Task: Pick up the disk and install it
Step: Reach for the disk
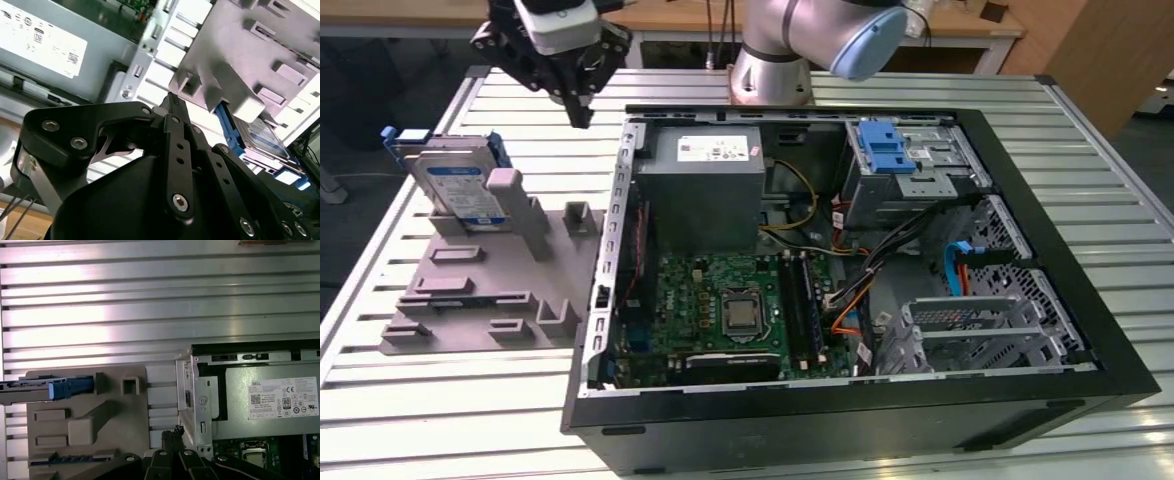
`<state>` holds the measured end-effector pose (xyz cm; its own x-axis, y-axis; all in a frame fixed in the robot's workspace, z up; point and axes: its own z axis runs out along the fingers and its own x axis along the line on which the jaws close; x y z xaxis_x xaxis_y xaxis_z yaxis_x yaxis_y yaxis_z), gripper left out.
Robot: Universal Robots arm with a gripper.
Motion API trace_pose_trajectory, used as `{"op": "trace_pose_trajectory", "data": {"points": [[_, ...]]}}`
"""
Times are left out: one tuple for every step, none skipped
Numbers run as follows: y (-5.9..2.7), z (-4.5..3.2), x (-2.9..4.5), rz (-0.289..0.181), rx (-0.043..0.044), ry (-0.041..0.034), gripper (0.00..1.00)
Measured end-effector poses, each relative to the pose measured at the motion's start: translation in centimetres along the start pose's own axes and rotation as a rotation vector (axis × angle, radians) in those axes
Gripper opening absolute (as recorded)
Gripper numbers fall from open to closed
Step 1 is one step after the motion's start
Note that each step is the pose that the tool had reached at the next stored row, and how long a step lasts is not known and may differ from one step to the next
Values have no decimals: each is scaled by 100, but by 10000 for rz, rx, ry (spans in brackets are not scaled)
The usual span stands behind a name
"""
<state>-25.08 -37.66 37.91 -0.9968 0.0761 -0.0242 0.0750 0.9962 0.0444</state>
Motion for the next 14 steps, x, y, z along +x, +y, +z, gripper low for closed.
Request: {"op": "trace_pose_trajectory", "data": {"points": [[1, 2, 45, -1, 0, 1, 11], [2, 4, 91, 1, 0, 0, 11], [3, 5, 140, 2, 2, 1, 11], [3, 7, 185, 1, 1, 1, 11], [2, 9, 230, 0, 1, 1, 11], [1, 11, 275, 0, 0, 0, 11], [-1, 13, 320, 1, 0, 0, 11], [-2, 15, 365, 2, 1, 1, 11], [-4, 17, 410, 1, 0, 1, 11], [-5, 19, 458, -1, 0, 0, 11], [-6, 21, 503, 0, 1, 1, 11], [-6, 24, 550, 2, 1, 1, 11], [-6, 26, 595, 2, 1, 2, 11], [-7, 29, 640, 0, 1, 1, 11]]}}
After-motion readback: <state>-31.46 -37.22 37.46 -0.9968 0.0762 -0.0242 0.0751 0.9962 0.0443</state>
